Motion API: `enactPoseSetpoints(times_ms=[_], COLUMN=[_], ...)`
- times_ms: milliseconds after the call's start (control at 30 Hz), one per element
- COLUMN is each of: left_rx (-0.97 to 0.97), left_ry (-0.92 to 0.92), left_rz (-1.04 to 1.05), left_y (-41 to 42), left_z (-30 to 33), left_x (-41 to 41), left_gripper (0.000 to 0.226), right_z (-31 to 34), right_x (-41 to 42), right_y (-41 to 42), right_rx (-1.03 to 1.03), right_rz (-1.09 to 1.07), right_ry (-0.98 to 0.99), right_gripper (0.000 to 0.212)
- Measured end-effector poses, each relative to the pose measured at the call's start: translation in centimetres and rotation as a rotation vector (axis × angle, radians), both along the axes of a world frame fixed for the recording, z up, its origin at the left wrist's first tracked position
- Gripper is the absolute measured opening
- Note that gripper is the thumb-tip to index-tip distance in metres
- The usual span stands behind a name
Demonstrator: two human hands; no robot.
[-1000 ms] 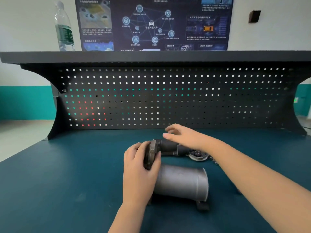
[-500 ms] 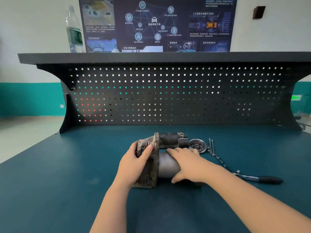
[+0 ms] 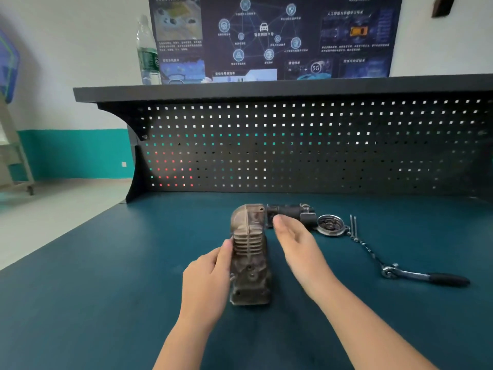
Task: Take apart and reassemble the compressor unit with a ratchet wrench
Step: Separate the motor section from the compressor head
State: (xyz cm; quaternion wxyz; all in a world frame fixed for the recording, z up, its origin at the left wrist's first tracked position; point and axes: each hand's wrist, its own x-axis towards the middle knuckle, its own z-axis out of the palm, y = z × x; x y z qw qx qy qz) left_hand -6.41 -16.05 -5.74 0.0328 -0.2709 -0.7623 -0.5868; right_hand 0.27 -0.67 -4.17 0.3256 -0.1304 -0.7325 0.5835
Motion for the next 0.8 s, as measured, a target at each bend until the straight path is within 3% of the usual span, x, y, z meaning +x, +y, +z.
enactPoseSetpoints(times_ms=[100,200,267,333,433,467,500,633,700,800], left_rx=[-0.043,-0.049,0.068,0.179,0.242,0.177,0.05,-0.651,-0.797,-0.838], left_ry=[0.094,0.069,-0.057,-0.125,0.014,0.072,0.14,0.507,0.685,0.887], left_rz=[0.032,-0.023,-0.02,0.151,0.424,0.442,0.405,-0.053,-0.1,-0.056], left_y=[0.1,1.2,1.6,1.2,-0.1,-0.4,-0.5,-0.2,0.0,0.8], left_z=[0.0,-0.2,-0.6,-0.7,-0.5,-0.4,-0.4,-1.5,-2.2,-1.9], left_x=[3.5,6.1,6.7,5.8,2.3,0.9,-0.5,-3.0,-3.3,-3.5], left_gripper=[0.049,0.036,0.035,0.037,0.017,0.012,0.026,0.102,0.122,0.124], right_z=[0.4,-0.2,-0.7,-1.2,-1.9,-2.0,-2.1,-1.7,-1.4,-1.1], right_x=[-0.4,-0.8,-0.9,-0.8,-0.6,-0.7,-0.7,-0.8,-0.6,0.0], right_y=[-1.5,-1.9,-1.6,-1.2,-1.0,-1.0,-1.0,-0.1,0.5,1.7], right_rx=[0.047,0.128,0.14,0.177,0.187,0.18,0.171,0.134,0.084,-0.071], right_rz=[0.032,-0.031,-0.052,-0.086,-0.144,-0.151,-0.152,-0.109,-0.094,-0.085], right_ry=[-0.015,-0.071,-0.089,-0.118,-0.084,-0.055,-0.035,-0.03,-0.033,-0.009], right_gripper=[0.08,0.076,0.081,0.079,0.048,0.042,0.038,0.037,0.039,0.036])
